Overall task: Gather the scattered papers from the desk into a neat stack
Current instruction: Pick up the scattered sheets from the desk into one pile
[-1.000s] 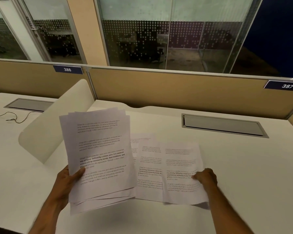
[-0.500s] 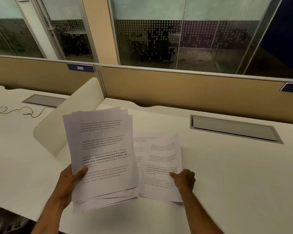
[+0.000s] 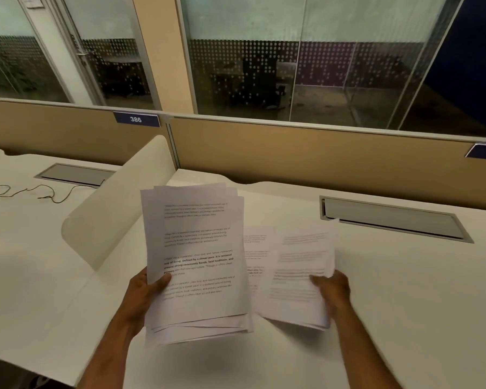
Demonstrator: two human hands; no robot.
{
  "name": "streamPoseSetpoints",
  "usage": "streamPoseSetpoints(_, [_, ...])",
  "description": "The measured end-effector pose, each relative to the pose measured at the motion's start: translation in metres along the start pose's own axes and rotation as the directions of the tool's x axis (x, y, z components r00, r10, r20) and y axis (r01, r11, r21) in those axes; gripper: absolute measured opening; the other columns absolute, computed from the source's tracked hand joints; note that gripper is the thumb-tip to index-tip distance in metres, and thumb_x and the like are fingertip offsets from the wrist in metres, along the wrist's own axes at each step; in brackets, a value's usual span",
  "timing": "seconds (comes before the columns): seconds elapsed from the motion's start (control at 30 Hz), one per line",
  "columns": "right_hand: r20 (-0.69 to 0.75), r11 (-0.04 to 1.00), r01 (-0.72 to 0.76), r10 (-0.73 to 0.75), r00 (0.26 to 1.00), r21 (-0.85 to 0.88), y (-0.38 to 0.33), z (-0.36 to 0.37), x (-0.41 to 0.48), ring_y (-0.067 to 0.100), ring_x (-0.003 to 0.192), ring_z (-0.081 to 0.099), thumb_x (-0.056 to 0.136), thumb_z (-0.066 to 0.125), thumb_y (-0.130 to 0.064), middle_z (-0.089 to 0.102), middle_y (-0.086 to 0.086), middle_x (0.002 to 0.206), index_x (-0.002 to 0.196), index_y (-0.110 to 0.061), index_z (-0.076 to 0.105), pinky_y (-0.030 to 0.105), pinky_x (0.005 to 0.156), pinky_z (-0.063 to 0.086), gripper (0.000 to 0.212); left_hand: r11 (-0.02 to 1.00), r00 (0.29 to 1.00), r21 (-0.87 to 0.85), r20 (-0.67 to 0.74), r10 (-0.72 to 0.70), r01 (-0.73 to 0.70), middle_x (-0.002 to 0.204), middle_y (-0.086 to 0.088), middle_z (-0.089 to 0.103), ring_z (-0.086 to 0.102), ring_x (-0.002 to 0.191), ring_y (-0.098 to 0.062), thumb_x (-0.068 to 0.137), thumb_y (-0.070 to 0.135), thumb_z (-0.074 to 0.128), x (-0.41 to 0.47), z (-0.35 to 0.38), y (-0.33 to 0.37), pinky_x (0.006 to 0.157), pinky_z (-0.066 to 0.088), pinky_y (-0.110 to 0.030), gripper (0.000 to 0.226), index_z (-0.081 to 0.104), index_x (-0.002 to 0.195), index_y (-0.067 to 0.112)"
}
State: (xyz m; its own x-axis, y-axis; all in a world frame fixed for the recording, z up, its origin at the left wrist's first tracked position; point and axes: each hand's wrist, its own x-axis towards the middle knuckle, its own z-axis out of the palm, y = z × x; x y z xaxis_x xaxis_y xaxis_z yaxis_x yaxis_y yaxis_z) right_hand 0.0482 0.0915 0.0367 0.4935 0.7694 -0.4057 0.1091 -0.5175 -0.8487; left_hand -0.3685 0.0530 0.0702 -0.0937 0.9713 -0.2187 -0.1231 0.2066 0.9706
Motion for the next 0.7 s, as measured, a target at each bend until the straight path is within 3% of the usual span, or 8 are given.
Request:
streamPoseSetpoints(0.07, [0.055, 0.972, 0.095, -0.109, 0.992, 0.216, -0.028, -0.032, -0.003, 0.036, 0.098, 0.072, 0.079, 0.077, 0.001, 0.075, 0.019, 0.107, 0.114, 0.0, 0.07, 0.051, 0.087, 0.06, 0.036, 1.0, 1.0, 0.0, 0.019, 0.001, -0.001, 0.107, -0.014, 0.079, 0.076, 0.09, -0.04, 0.082, 0.018, 0.074, 0.008, 0.006, 0.001, 0.066, 0.065, -0.045, 0.034, 0.067, 0.116, 0.018])
streamPoseSetpoints(0.13, [0.142, 0.893, 0.138, -0.217, 0.966, 0.428, -0.058, -0.064, -0.013, 0.032, 0.093, 0.076, 0.078, 0.079, -0.004, 0.078, 0.012, 0.103, 0.113, -0.005, 0.071, 0.039, 0.072, 0.064, 0.037, 1.0, 1.0, 0.001, 0.03, 0.004, -0.004, 0.107, -0.013, 0.079, 0.077, 0.09, -0.038, 0.083, 0.018, 0.074, 0.016, 0.012, 0.002, 0.066, 0.064, -0.043, 0.035, 0.066, 0.117, 0.017])
streamPoseSetpoints(0.23, [0.284, 0.793, 0.093, -0.321, 0.903, 0.602, -0.089, -0.087, -0.032, 0.03, 0.103, 0.073, 0.079, 0.075, -0.007, 0.075, 0.011, 0.115, 0.122, -0.007, 0.067, 0.039, 0.079, 0.062, 0.044, 1.0, 0.998, -0.015, 0.057, 0.006, -0.005, 0.109, -0.013, 0.078, 0.077, 0.091, -0.038, 0.082, 0.019, 0.076, 0.027, 0.023, 0.005, 0.067, 0.064, -0.043, 0.035, 0.068, 0.116, 0.017])
streamPoseSetpoints(0.4, [0.427, 0.863, 0.039, -0.288, 0.857, 0.504, -0.095, -0.04, -0.059, 0.038, 0.107, 0.07, 0.08, 0.073, -0.003, 0.073, 0.019, 0.117, 0.123, 0.001, 0.065, 0.053, 0.095, 0.055, 0.043, 1.0, 0.99, -0.026, 0.137, 0.007, -0.004, 0.111, -0.015, 0.078, 0.076, 0.094, -0.039, 0.083, 0.018, 0.076, 0.039, 0.051, 0.009, 0.071, 0.064, -0.045, 0.037, 0.067, 0.118, 0.017])
streamPoseSetpoints(0.57, [0.426, 0.924, 0.046, -0.218, 0.878, 0.38, -0.08, 0.018, -0.068, 0.034, 0.104, 0.072, 0.083, 0.078, -0.014, 0.073, 0.013, 0.118, 0.124, -0.009, 0.06, 0.052, 0.096, 0.056, 0.045, 0.999, 0.976, -0.022, 0.216, 0.028, -0.024, 0.113, -0.019, 0.075, 0.075, 0.096, -0.038, 0.081, 0.029, 0.081, 0.038, 0.075, 0.019, 0.075, 0.063, -0.048, 0.036, 0.07, 0.114, 0.019])
streamPoseSetpoints(0.67, [0.42, 0.942, 0.071, -0.212, 0.882, 0.328, -0.074, 0.037, -0.067, 0.029, 0.105, 0.071, 0.082, 0.079, -0.015, 0.068, 0.008, 0.12, 0.128, -0.024, 0.048, 0.049, 0.092, 0.059, 0.056, 0.998, 0.978, -0.055, 0.208, 0.015, -0.004, 0.107, -0.032, 0.072, 0.075, 0.088, -0.043, 0.074, 0.05, 0.082, 0.035, 0.081, 0.024, 0.072, 0.063, -0.051, 0.053, 0.071, 0.105, 0.01])
streamPoseSetpoints(0.7, [0.418, 0.942, 0.08, -0.22, 0.881, 0.327, -0.073, 0.042, -0.067, 0.028, 0.103, 0.072, 0.083, 0.078, -0.013, 0.069, 0.006, 0.119, 0.129, -0.027, 0.047, 0.049, 0.091, 0.059, 0.057, 0.996, 0.979, -0.079, 0.202, -0.015, 0.032, 0.106, -0.031, 0.073, 0.075, 0.088, -0.045, 0.076, 0.062, 0.074, 0.033, 0.082, 0.025, 0.074, 0.063, -0.053, 0.059, 0.072, 0.106, 0.011])
